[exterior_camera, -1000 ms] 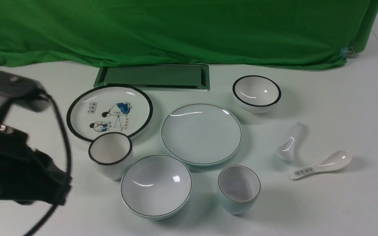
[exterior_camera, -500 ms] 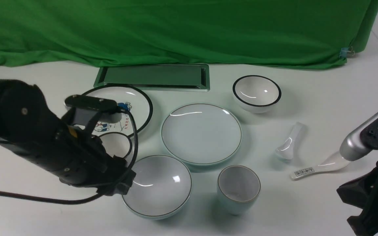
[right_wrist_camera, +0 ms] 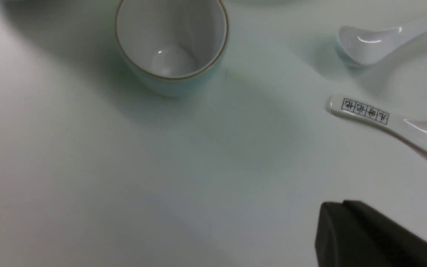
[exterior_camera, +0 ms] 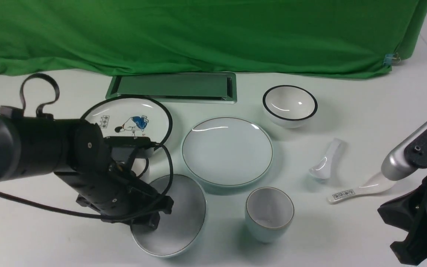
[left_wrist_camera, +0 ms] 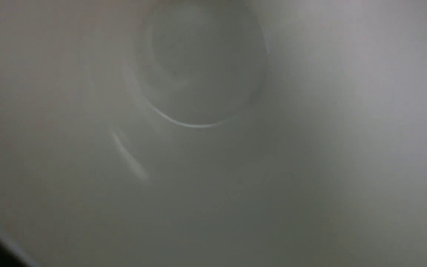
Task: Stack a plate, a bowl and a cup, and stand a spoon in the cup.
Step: Use the left arm to grab a blue rice bowl, then use the left arm to put the blue rice bowl into the blue large plate in the middle
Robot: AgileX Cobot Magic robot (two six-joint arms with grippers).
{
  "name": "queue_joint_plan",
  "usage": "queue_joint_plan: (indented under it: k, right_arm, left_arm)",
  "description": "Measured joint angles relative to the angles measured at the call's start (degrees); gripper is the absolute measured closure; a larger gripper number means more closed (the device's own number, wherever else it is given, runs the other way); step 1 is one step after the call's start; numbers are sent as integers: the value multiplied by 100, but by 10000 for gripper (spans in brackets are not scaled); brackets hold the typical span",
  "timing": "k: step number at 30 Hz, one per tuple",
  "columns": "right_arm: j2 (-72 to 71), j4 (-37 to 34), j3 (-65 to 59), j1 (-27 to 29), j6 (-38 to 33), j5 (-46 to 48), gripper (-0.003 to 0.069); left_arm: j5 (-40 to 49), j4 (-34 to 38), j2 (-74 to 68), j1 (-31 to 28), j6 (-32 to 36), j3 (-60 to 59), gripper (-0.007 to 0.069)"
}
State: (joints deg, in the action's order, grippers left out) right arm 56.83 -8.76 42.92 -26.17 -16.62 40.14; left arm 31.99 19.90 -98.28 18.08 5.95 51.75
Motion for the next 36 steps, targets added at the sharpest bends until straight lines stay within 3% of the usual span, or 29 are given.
queue_joint_plan:
  k: [3, 6, 13, 17, 24, 36]
  right_arm:
    - [4, 5, 0, 0, 0, -145, 623]
    - [4, 12, 0, 0, 0, -221, 622]
    - [4, 21, 0, 0, 0, -331, 622]
    - [19, 21, 12, 0, -1, -462, 620]
    - [409, 25, 443, 0, -1, -507, 619]
    - [845, 25, 681, 0, -1, -512, 608]
  left_arm:
    - [51, 207, 151, 0, 78, 60, 594]
    - [348, 235, 383, 0, 246, 45, 624]
    - [894, 158, 1355, 0, 517, 324, 633]
    - [1205, 178, 1442, 0, 766, 1345, 633]
    - [2176, 300, -205, 7, 1173, 3462, 633]
    - [2472, 371, -2710, -101, 1069, 5637, 633]
